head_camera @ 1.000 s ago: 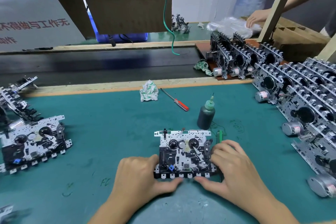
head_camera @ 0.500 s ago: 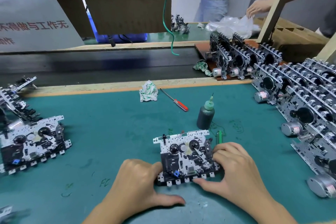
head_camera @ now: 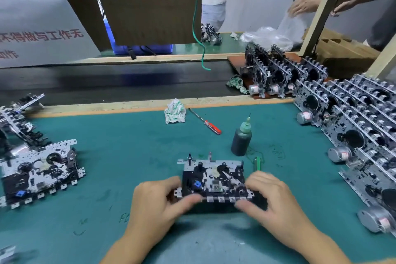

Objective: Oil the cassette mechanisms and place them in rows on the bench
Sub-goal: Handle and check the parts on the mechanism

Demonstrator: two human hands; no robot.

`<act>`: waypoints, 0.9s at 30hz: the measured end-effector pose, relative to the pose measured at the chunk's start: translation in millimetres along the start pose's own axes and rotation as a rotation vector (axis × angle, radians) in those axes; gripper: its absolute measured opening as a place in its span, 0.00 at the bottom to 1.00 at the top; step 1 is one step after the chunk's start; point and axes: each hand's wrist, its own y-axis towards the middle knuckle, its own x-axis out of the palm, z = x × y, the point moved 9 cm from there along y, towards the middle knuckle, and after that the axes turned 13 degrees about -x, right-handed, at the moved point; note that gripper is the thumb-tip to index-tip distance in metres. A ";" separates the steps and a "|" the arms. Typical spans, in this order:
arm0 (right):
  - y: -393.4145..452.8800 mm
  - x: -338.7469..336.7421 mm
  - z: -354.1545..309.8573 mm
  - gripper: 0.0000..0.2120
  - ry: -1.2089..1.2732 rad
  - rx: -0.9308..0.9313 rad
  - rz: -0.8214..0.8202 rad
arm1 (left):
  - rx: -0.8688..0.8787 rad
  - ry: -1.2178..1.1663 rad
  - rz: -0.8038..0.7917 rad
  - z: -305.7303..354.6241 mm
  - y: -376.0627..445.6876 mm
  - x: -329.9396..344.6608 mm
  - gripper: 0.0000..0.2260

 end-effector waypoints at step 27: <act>26.8 21.7 3.0 0.16 0.355 0.154 -0.108 | 0.146 0.031 -0.001 28.1 24.1 -15.9 0.17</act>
